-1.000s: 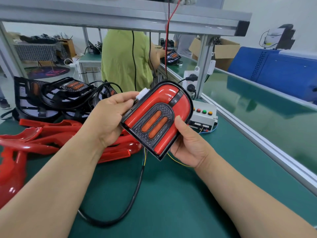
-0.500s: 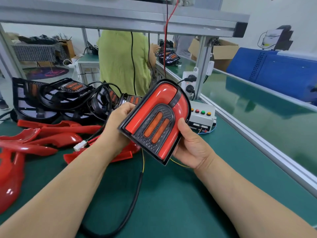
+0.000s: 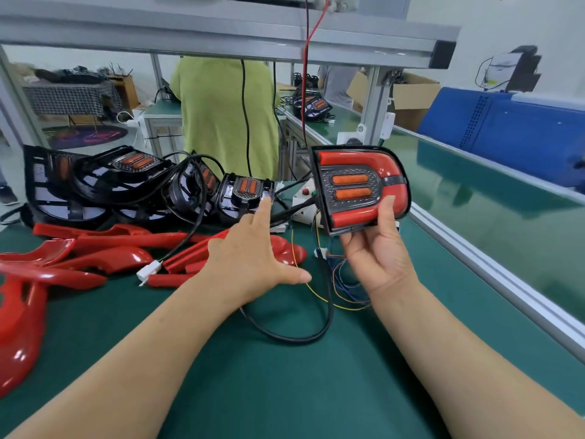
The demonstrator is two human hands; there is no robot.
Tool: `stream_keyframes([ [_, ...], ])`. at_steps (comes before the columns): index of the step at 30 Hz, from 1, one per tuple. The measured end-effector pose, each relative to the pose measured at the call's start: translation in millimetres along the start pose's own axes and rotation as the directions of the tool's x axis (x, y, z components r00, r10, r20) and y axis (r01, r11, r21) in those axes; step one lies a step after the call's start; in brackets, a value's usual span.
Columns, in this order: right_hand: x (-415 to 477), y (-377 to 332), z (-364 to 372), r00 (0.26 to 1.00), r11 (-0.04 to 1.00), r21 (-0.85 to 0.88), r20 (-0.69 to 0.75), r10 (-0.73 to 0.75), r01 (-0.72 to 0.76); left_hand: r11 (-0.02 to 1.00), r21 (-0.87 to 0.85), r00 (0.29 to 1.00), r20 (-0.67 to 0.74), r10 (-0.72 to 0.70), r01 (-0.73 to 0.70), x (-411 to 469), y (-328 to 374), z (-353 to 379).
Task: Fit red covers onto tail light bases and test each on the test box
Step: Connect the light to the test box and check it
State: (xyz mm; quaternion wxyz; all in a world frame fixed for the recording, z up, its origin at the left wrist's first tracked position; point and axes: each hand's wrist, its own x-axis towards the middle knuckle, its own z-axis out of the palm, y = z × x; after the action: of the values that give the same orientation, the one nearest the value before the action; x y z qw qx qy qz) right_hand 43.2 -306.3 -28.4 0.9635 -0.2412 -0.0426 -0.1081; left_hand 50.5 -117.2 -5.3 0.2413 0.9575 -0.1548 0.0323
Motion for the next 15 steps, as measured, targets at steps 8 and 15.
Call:
stream_keyframes([
  [8, 3, 0, -4, 1.000, 1.000, -0.006, -0.026, 0.016, -0.016, 0.999, 0.022, 0.996, 0.076, -0.050, 0.049, 9, -30, -43],
  [15, 0, -1, -2, 0.998, 0.996, 0.058, -0.019, 0.065, -0.064, 0.955, -0.250, 0.867, 0.498, -0.016, 0.161, 11, -83, -71],
])
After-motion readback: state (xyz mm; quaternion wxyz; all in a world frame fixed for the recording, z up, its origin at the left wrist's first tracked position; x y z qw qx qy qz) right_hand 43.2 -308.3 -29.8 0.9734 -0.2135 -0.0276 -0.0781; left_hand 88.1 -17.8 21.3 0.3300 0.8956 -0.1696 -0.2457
